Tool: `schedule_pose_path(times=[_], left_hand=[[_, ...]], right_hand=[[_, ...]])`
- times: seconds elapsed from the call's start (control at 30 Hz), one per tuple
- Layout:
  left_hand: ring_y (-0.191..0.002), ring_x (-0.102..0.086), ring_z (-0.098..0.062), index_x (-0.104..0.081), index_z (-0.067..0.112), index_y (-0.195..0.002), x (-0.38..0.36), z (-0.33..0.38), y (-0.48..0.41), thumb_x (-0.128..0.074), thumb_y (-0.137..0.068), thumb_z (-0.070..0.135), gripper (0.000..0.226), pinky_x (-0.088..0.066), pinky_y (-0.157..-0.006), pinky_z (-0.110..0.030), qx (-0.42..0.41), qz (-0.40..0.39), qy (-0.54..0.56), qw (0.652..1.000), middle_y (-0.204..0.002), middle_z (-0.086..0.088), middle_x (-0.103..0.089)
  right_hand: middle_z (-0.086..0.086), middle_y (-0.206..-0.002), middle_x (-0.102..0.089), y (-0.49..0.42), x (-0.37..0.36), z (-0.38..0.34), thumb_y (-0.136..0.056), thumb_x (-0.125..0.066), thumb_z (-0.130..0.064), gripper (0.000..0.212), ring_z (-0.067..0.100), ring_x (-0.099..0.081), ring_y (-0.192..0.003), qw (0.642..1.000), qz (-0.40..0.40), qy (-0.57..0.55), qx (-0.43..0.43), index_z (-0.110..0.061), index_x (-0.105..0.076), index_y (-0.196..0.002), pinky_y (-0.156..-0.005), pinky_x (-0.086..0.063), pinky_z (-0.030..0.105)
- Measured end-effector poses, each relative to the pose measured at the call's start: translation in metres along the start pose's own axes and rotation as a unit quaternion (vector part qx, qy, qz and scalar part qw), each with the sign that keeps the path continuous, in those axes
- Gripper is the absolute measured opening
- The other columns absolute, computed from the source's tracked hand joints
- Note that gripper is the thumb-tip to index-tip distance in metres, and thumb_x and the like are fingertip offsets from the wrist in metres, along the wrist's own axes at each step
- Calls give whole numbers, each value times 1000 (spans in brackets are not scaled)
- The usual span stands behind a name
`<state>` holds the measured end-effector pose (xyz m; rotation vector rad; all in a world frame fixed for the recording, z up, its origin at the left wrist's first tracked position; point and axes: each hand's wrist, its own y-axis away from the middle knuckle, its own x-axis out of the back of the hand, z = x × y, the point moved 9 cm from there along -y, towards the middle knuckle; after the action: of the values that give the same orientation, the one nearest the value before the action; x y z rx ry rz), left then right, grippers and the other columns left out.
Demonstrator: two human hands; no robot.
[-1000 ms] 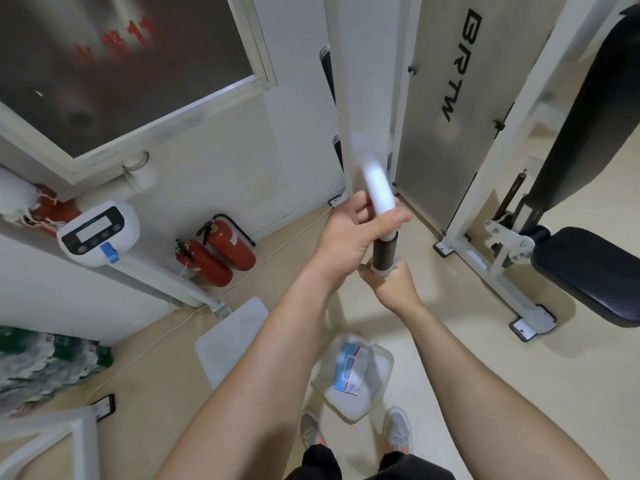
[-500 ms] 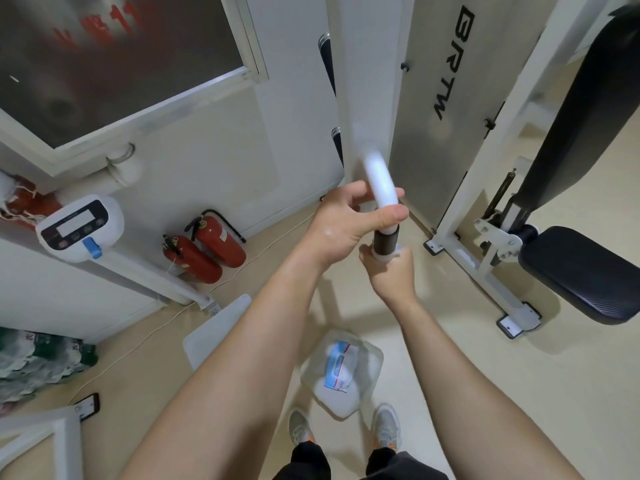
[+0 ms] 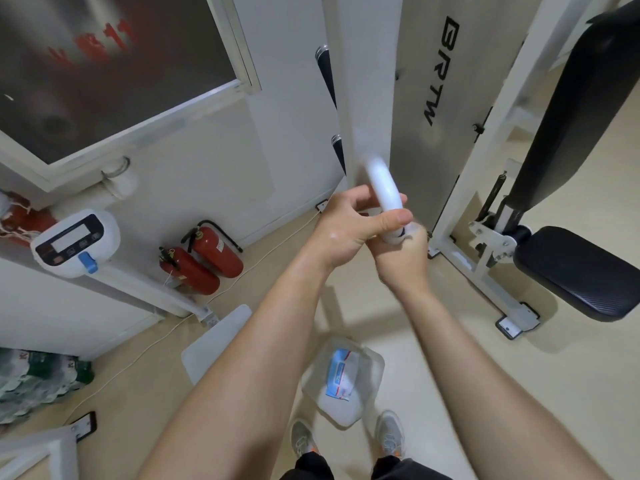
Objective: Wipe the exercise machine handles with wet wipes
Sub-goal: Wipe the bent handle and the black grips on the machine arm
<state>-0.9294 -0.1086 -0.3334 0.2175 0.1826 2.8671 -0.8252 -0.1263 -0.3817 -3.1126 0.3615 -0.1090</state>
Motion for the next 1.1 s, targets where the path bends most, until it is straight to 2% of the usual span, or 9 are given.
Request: schedule_pose_path(times=[0.13,0.23,0.33,0.4,0.57,0.7,0.8,0.93,1.1], left_hand=[[-103,-71,-6,-76,13,-109,-2,1,-3,-87,-70,33,45,-54,-98,-31,10,-26,-17,999,-107,11,-78],[-95,-71,0,-73,5,-112,6,0,-3,-85,-80,21,38,-53,-89,-19,5,-22,-16,1000,-107,8,-77],[-95,-70,2,-74,6,-112,11,0,2,-84,-82,20,35,-52,-85,-13,2,-22,-23,999,-111,4,-77],[-100,-71,-1,-76,11,-109,12,2,4,-88,-73,31,43,-53,-94,-21,0,-17,-31,999,-111,5,-78],[-105,-72,-9,-77,16,-106,7,0,1,-89,-59,43,55,-54,-97,-33,7,-16,-28,999,-102,11,-79],[-105,-72,-10,-77,18,-104,0,-5,-2,-88,-66,32,42,-55,-97,-29,14,-21,-7,1000,-104,7,-79],[-110,-69,-5,-75,13,-110,-3,-5,-4,-86,-75,25,39,-51,-103,-29,26,-41,-6,999,-114,8,-77],[-107,-68,1,-72,12,-112,2,-7,-4,-84,-79,26,38,-49,-105,-29,26,-57,-13,998,-115,9,-75],[-108,-69,-2,-73,14,-110,7,-2,-1,-86,-68,36,49,-51,-105,-32,9,-53,-12,998,-107,11,-76]], right_hand=[[3,-58,-36,22,10,69,-82,-62,-12,29,19,-29,-58,981,165,52,-89,-4,-40,-64,-51,-27,31],[3,-58,-35,10,-4,102,-84,-67,-13,38,16,-29,-53,988,-32,58,-139,-5,-37,-63,-49,-26,27],[-2,-47,-42,5,-20,101,-84,-73,-14,36,15,-35,-42,928,-285,178,-158,-6,-47,-61,-43,-30,22],[1,-47,-45,6,-22,88,-83,-74,-10,35,20,-39,-47,908,-337,200,-150,-13,-47,-60,-45,-32,22],[10,-59,-36,7,-14,17,-75,-67,-4,28,21,-33,-52,974,-206,21,-94,1,-42,-65,-44,-29,25],[-14,-43,-43,8,0,-14,-73,-64,-10,31,6,-36,-46,999,28,-40,-15,-29,-55,-50,-45,-30,22],[-9,-49,-39,15,6,18,-77,-65,-14,34,13,-35,-56,991,127,9,-28,-24,-43,-53,-51,-30,28],[9,-60,-35,10,-8,98,-79,-69,-11,38,18,-31,-57,982,-95,59,-150,0,-37,-61,-55,-26,31],[0,-53,-46,3,-21,50,-82,-71,-4,30,11,-42,-48,939,-288,152,-113,9,-46,-70,-48,-35,24]])
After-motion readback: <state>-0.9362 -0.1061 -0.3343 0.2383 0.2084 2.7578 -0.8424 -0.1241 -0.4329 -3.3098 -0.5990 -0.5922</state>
